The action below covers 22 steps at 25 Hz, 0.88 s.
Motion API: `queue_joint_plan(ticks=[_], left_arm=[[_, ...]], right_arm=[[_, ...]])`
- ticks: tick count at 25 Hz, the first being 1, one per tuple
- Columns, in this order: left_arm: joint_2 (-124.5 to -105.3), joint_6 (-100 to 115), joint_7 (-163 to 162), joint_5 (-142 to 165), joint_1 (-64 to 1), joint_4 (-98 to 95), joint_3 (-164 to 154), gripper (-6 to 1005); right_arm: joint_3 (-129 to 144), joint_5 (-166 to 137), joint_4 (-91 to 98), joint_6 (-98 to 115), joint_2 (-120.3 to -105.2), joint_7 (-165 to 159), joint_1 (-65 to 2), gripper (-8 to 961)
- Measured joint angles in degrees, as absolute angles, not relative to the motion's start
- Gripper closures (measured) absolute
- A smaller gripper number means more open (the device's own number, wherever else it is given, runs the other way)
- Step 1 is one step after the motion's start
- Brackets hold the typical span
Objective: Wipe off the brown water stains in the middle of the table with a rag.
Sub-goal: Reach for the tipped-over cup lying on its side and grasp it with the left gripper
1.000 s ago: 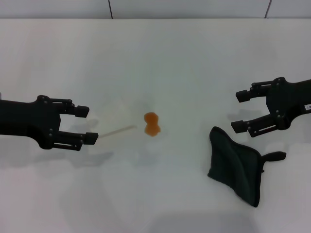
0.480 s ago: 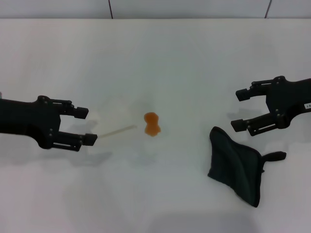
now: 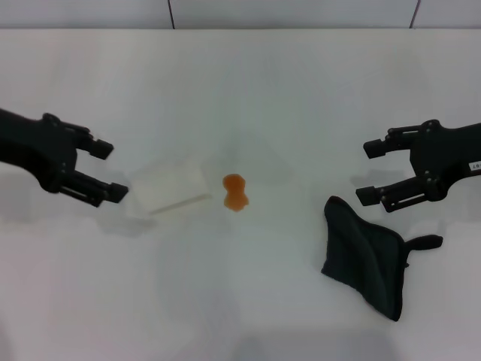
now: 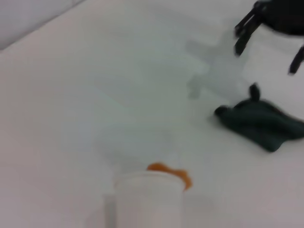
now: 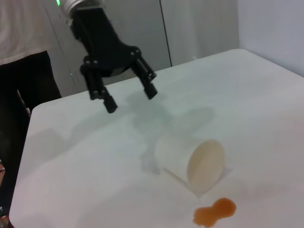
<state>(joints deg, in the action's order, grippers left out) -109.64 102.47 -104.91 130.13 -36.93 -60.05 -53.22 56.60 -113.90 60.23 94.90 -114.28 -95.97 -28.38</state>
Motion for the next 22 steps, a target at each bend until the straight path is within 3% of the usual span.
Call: queue_joint_plan(ticks=[3, 8, 18, 22], left_arm=[[-109.53, 103.6, -107.6, 136.2, -40.5, -60.0, -53.2, 126], [-111.15, 104.0, -109.6, 144.1, -44.9, -59.8, -53.0, 127], [-118.23, 99.9, -110.0, 157.5, -49.0, -60.4, -53.7, 128], [-118.87, 98.0, -109.8, 158.3, -49.1, -60.5, -55.6, 128]], right_arm=[[56.6, -113.9, 60.2, 94.9, -114.48, -95.9, -28.4, 82], [56.9, -113.9, 60.2, 94.9, -114.70, -95.4, -28.4, 82], [56.9, -113.9, 60.2, 95.1, -114.79, -95.4, -27.8, 82], [56.8, -113.8, 60.2, 95.1, -114.81, -95.1, -27.8, 82]])
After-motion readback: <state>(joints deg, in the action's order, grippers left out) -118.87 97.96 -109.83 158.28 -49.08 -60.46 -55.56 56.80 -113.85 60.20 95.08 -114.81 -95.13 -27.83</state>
